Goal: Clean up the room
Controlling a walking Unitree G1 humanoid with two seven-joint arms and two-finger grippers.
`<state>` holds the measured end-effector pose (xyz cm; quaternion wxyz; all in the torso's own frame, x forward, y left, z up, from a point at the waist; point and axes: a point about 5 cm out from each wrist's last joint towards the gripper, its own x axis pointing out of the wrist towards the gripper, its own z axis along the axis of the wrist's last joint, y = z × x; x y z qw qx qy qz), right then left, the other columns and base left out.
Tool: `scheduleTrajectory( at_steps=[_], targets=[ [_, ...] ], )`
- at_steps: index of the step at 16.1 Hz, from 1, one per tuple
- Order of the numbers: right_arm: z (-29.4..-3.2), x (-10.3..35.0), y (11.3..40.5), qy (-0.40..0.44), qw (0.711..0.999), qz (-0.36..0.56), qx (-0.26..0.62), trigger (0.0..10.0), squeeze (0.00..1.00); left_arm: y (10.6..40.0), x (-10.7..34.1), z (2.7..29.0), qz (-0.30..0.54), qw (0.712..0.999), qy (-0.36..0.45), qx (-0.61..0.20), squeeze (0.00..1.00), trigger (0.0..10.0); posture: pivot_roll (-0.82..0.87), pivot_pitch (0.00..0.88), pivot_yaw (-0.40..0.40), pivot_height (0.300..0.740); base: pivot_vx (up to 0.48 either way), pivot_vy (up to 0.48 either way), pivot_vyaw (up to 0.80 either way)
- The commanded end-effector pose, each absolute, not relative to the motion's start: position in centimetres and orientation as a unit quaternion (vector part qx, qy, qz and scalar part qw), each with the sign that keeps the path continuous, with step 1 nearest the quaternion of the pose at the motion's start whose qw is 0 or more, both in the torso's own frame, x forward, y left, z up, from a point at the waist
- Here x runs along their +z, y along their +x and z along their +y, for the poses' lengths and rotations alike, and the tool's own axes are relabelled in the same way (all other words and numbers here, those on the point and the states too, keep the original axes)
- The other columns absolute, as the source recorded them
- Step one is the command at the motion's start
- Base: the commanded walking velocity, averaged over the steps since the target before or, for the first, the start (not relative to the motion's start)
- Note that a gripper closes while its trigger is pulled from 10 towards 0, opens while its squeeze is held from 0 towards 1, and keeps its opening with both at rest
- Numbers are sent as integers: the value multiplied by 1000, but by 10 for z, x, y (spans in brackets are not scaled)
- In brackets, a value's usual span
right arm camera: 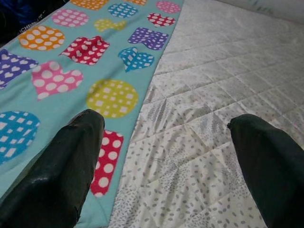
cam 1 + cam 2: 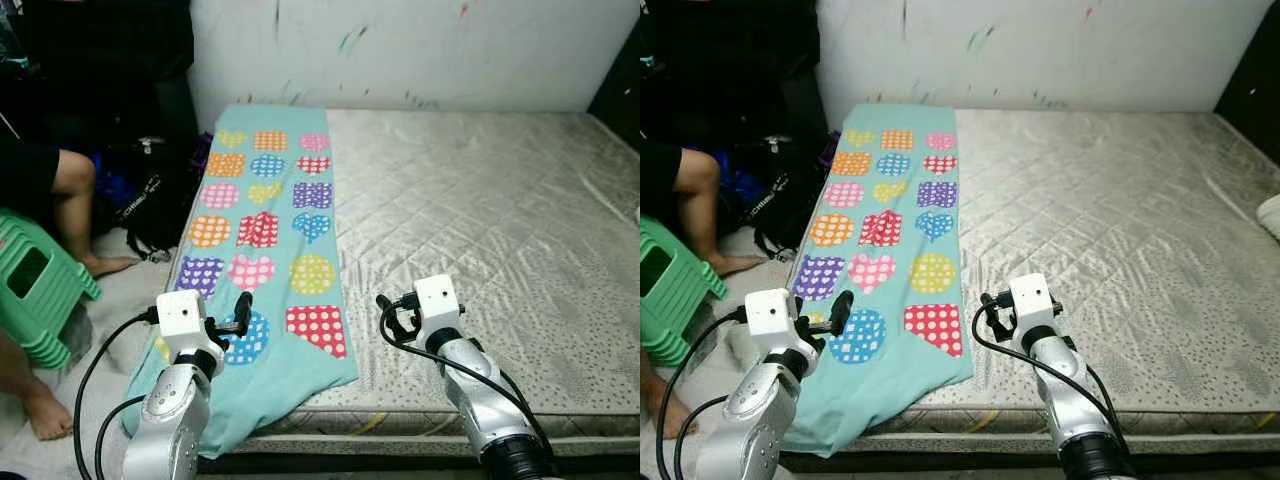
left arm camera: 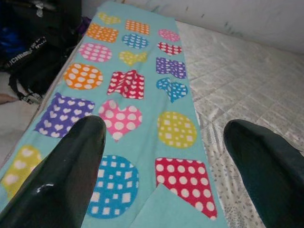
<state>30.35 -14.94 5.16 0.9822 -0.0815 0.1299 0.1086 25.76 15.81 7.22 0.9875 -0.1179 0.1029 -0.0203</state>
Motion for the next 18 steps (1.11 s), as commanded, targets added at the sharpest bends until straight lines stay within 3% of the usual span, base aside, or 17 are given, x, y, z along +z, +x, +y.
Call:
scheduleTrajectory(
  at_steps=[1, 5, 15, 18],
  targets=[
    [-150, 57, 307, -79, 984, 122, 106, 10000, 0, 259, 76, 156, 94, 988, -117, -26, 0, 10000, -77, 0, -26, 740, 315, 0, 0],
    [-151, 56, 307, -73, 984, 127, 104, 10000, 0, 258, 75, 157, 100, 988, -112, -21, 0, 10000, -76, 0, -27, 740, 215, 0, -450],
    [-151, 53, 307, -74, 982, 134, 107, 10000, 0, 258, 71, 156, 113, 987, -109, -19, 0, 10000, -74, 0, -30, 740, 0, 0, 0],
    [-153, 52, 307, -72, 982, 141, 101, 10000, 0, 258, 68, 156, 124, 986, -108, -20, 0, 10000, -77, 0, -28, 740, 0, 0, -800]
  ],
)
